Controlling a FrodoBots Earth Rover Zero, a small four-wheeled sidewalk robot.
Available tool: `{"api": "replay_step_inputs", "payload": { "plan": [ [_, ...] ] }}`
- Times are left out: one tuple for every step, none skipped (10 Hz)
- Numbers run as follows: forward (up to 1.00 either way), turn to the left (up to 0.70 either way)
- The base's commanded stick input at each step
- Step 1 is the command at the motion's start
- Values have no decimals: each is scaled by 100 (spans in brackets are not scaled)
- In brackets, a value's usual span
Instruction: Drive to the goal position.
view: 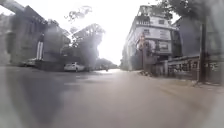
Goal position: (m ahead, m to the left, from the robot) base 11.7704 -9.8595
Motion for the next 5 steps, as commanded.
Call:
{"api": "replay_step_inputs", "payload": {
  "plan": [
    [100,-34],
    [100,-34],
    [100,-34],
    [100,-34],
    [100,-28]
  ]
}}
